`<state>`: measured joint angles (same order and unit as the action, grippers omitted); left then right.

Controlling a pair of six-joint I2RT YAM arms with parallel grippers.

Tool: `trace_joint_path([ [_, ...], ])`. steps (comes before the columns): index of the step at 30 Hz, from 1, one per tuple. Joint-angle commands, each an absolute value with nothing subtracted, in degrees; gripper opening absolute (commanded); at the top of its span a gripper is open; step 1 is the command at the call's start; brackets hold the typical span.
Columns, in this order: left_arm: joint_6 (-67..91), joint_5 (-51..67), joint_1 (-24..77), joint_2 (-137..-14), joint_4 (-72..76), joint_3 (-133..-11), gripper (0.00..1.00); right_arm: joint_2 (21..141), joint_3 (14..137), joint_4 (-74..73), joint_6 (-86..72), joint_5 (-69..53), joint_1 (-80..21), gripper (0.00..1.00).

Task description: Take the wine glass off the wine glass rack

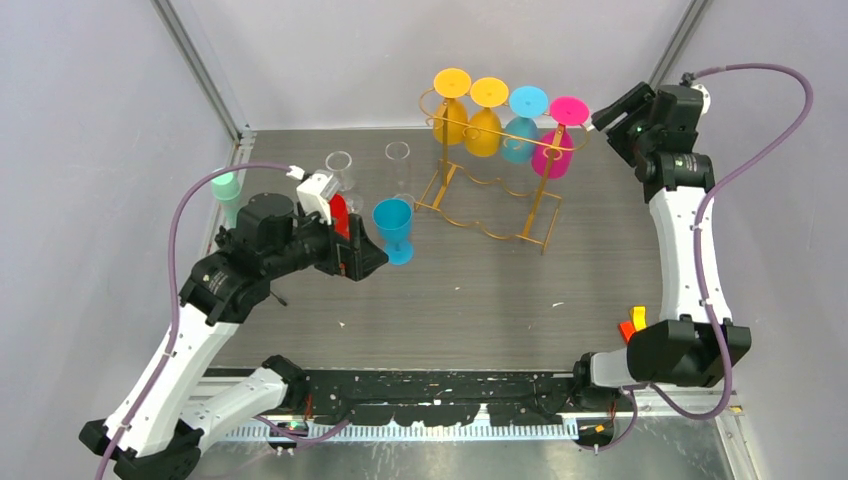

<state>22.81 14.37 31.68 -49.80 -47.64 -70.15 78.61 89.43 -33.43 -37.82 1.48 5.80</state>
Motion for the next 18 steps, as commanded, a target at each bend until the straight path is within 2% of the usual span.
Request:
trace_joint_path([
  [1,24.29,16.6,31.38,-49.69,-43.36,-72.94,1.0,80.39,91.72,-24.48,-39.34,-6.82,8.84,0.72],
  [15,28.41,8.96,31.38,-53.63,-41.81,-73.03,1.0,83.43,86.68,-10.98,-46.35,-24.27,11.6,0.72],
  [18,29.34,9.4,31.39,-53.57,-40.94,-72.24,1.0,85.38,86.61,-10.67,-47.55,-26.09,11.6,0.66],
])
